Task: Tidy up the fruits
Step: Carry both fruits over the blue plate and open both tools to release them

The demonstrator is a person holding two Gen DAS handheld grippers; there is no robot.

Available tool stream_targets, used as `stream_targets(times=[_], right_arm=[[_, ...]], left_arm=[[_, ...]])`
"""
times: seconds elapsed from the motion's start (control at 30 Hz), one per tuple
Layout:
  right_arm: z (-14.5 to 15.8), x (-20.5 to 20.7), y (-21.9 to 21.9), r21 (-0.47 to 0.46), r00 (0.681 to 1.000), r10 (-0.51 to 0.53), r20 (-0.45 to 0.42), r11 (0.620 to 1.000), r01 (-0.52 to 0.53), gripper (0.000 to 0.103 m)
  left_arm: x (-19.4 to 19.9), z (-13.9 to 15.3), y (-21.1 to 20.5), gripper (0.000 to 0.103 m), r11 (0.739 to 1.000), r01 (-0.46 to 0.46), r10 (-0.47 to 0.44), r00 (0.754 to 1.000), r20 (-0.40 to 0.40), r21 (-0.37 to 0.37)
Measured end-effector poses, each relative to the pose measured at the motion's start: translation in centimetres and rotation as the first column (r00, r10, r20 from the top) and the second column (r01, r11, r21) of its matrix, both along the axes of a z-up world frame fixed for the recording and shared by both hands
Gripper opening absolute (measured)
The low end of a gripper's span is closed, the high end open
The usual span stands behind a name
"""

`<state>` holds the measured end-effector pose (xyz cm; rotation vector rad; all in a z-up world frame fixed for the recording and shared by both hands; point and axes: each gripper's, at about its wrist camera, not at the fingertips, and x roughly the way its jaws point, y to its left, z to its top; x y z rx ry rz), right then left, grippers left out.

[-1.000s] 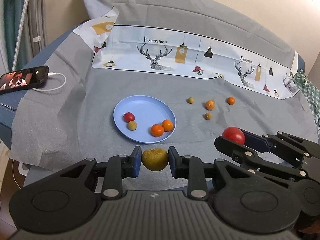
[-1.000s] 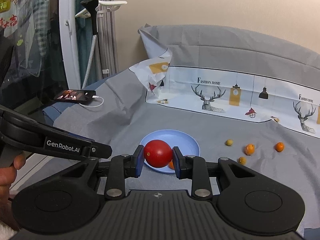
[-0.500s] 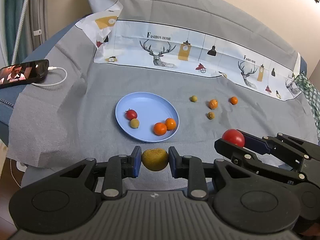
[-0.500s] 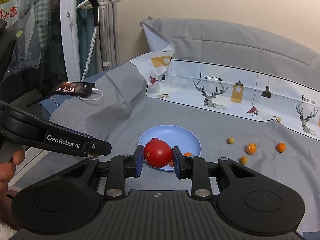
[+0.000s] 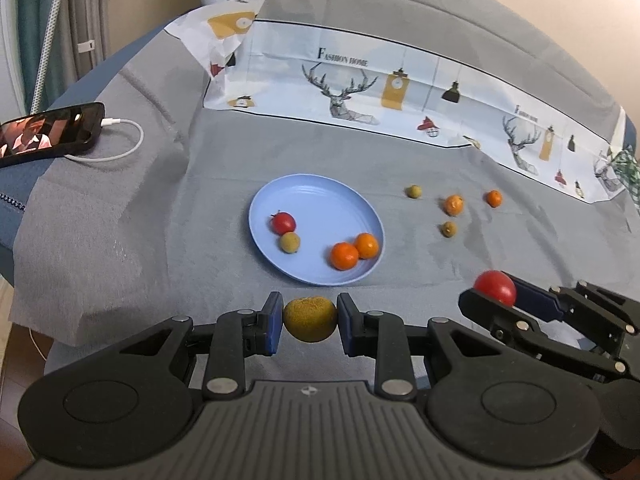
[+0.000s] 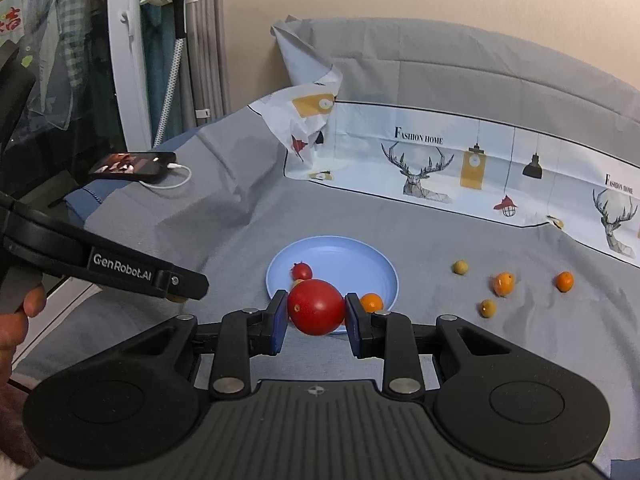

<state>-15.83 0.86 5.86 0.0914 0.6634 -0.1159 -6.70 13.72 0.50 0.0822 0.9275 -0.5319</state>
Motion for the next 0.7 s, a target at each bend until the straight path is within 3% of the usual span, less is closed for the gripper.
stream_targets(times=[0.37, 0.7], right_arm=[[-3.1, 4.9, -2.9, 0.033, 0.998, -0.021, -0.054, 0.999, 0.023, 0.031], [-7.8, 11.7, -6.2, 0.051, 0.991, -0.042, -0.128, 0.997, 0.049, 0.031]], left_arm=[[6.7, -2.4, -3.8, 0.032, 0.997, -0.015, 0.017, 0.999, -0.031, 0.074], [13.9, -6.3, -8.5, 0.032, 0.991, -0.002, 0.008, 0.999, -0.047, 0.133]])
